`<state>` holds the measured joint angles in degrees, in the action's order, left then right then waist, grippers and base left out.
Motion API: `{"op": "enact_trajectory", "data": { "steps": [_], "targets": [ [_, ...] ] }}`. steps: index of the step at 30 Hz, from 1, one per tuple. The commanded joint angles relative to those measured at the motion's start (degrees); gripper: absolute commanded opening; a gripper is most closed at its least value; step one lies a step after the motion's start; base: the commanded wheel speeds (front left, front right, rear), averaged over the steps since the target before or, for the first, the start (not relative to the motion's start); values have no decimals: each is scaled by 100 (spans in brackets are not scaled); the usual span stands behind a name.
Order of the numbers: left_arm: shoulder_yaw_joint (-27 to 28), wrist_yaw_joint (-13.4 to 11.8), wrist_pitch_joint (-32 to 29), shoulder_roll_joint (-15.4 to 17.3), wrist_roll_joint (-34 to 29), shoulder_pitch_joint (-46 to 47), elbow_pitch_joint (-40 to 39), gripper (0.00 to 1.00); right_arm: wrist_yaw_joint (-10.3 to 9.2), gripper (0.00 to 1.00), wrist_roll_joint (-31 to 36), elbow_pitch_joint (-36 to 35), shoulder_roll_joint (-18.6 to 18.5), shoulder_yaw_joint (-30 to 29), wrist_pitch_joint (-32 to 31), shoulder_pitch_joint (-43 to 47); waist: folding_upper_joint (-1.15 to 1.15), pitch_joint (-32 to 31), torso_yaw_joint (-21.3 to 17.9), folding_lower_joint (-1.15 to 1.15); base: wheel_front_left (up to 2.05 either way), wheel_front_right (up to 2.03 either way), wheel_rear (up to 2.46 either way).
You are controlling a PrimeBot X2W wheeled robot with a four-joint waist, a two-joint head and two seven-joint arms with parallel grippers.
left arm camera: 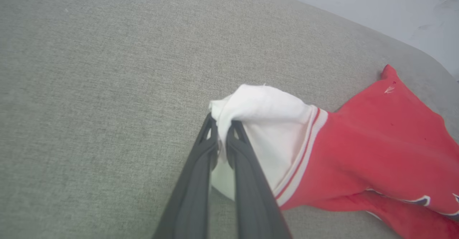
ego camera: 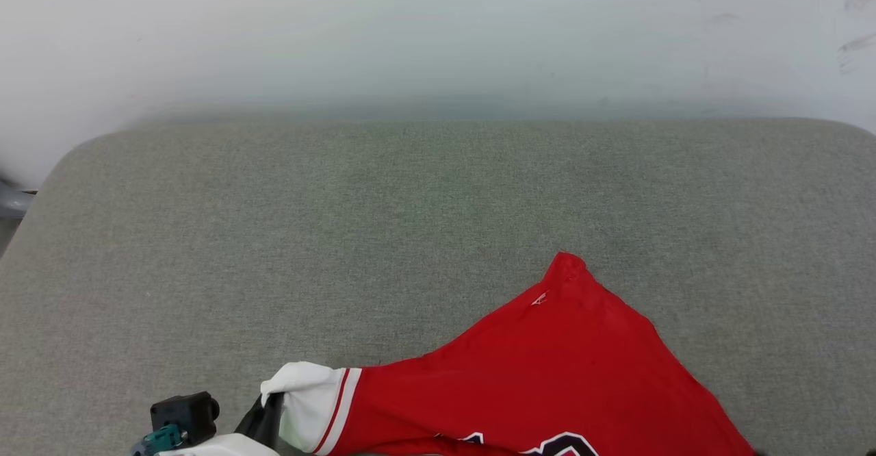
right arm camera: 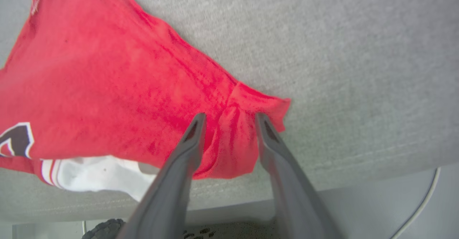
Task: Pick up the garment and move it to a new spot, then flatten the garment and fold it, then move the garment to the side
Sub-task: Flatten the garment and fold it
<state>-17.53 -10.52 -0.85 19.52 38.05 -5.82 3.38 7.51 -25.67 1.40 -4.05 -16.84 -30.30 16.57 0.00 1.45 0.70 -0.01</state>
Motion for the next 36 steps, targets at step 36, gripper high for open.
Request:
{"op": "enact_trajectory", "data": {
  "steps": [36],
  "targets": [
    [-574, 447, 357, -492, -292, 1636, 144, 0, -4, 100, -1460, 2699, -2344, 4847, -589, -5462, 0, 1569, 986, 1, 0, 0, 0]
  ]
}}
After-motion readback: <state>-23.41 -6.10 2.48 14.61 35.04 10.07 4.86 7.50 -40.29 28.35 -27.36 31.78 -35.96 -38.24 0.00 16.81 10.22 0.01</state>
